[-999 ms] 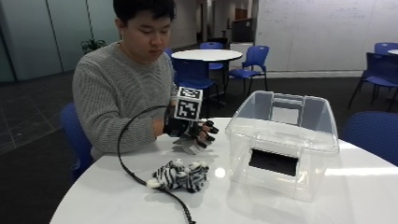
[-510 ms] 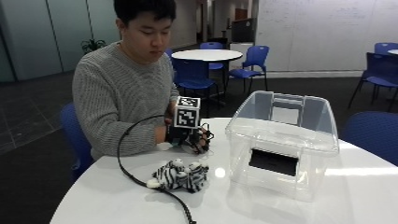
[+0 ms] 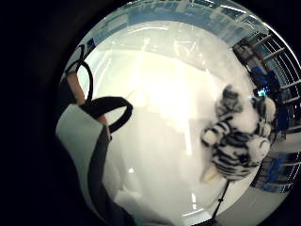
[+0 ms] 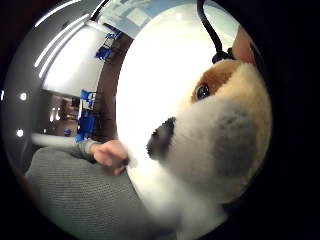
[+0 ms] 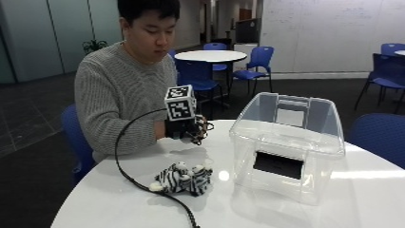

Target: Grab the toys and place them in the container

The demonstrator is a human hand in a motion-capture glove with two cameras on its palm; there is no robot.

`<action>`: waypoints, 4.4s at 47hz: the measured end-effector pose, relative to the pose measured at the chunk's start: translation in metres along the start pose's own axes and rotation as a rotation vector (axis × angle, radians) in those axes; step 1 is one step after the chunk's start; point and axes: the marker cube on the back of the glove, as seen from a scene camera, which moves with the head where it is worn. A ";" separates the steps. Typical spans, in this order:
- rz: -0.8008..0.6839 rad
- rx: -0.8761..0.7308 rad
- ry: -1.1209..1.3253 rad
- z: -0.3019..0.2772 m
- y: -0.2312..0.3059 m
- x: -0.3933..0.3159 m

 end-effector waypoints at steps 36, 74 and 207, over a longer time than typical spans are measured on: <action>0.118 -0.083 0.138 -0.062 -0.309 -0.004; 0.196 -0.076 0.177 -0.184 -0.150 0.121; 0.146 -0.230 0.061 -0.096 -0.229 0.042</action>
